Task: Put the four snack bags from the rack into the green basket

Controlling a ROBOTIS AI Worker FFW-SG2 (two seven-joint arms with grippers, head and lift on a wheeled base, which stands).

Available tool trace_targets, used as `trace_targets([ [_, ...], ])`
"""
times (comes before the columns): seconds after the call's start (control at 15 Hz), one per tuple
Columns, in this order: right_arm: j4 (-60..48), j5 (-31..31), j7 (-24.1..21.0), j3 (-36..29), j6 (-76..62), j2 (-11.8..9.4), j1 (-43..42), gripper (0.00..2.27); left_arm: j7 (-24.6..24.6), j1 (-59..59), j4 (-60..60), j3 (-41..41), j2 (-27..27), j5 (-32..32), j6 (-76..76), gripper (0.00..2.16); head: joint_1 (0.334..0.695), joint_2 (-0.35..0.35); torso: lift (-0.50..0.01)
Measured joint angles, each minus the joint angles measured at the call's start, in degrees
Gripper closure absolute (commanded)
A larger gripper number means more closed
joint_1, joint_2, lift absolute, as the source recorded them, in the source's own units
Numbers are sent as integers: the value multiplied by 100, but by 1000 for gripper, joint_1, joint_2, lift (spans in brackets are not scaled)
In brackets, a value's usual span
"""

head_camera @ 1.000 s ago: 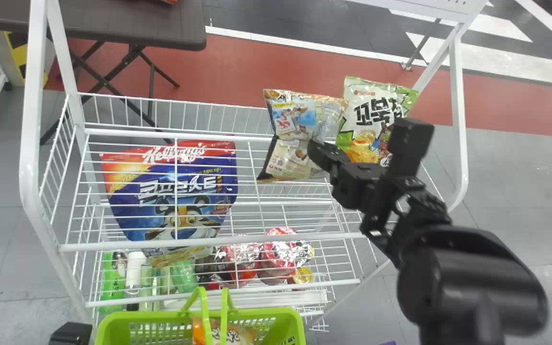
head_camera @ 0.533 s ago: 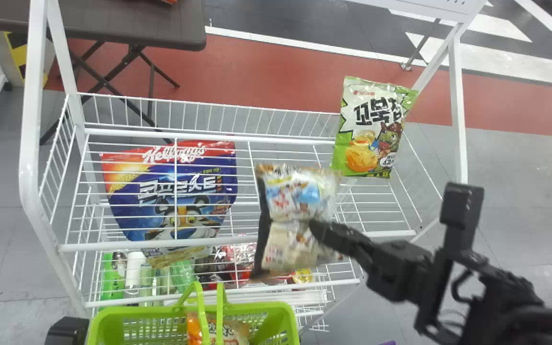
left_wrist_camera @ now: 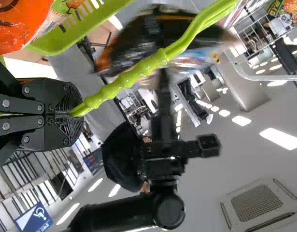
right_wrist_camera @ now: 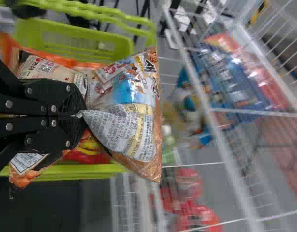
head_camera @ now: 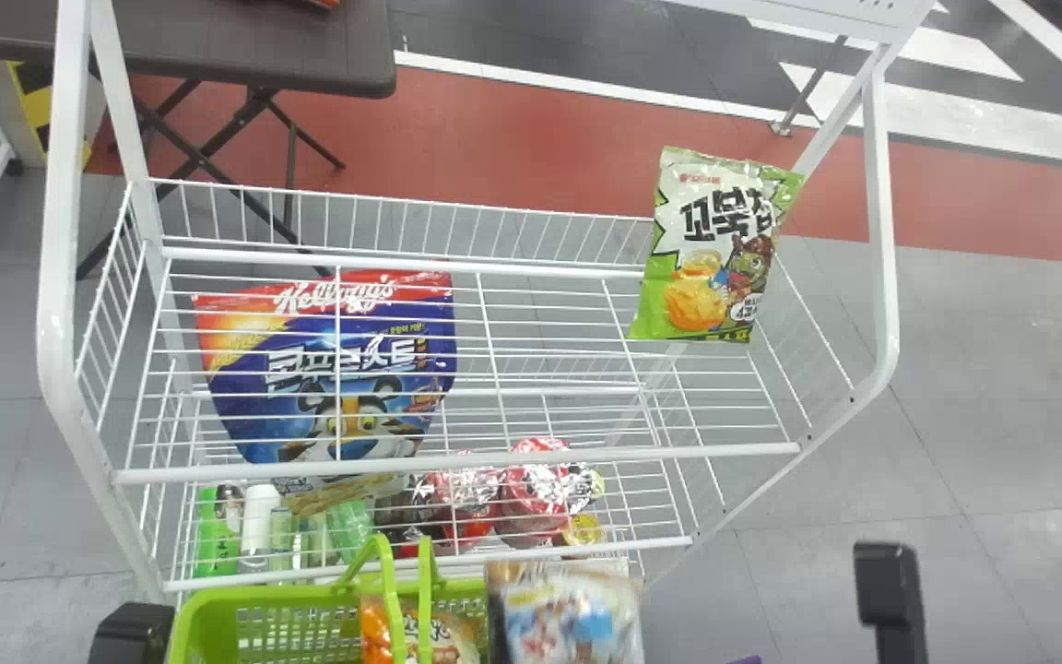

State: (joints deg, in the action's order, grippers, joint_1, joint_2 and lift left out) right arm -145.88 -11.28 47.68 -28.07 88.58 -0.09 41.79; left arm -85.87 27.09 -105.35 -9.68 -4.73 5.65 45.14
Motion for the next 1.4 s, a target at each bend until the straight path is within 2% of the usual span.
trace_targets([
  [0.33, 677, -69, -134, 643, -124, 0, 57, 2125, -41, -45, -24, -146, 8, -61, 71, 2132, 695, -350, -6],
  [0.87, 910, -846, -533, 1453, -1639, 0, 128, 2105, -61, 26, -132, -267, -9, -115, 158, 2132, 695, -350, -6],
  [0.93, 1008, -854, -557, 1489, -1783, 0, 132, 1882, -56, 38, -157, -270, -10, -124, 158, 2132, 695, -350, -6],
  [1.0, 1077, -819, -559, 1504, -1818, 0, 130, 1166, -54, 45, -174, -271, -11, -131, 159, 2132, 695, -350, -6],
  [1.07, 1130, -733, -556, 1508, -1813, 0, 123, 265, -53, 49, -183, -275, -11, -140, 170, 2132, 695, -350, -6],
  [1.13, 1154, -615, -548, 1491, -1786, 0, 119, -1, -53, 49, -186, -286, -11, -161, 188, 2132, 695, -350, -6],
  [1.4, 1091, -474, -324, 1254, -1407, 0, 109, 70, -49, 42, -190, -317, -10, -210, 220, 2132, 695, -350, -6],
])
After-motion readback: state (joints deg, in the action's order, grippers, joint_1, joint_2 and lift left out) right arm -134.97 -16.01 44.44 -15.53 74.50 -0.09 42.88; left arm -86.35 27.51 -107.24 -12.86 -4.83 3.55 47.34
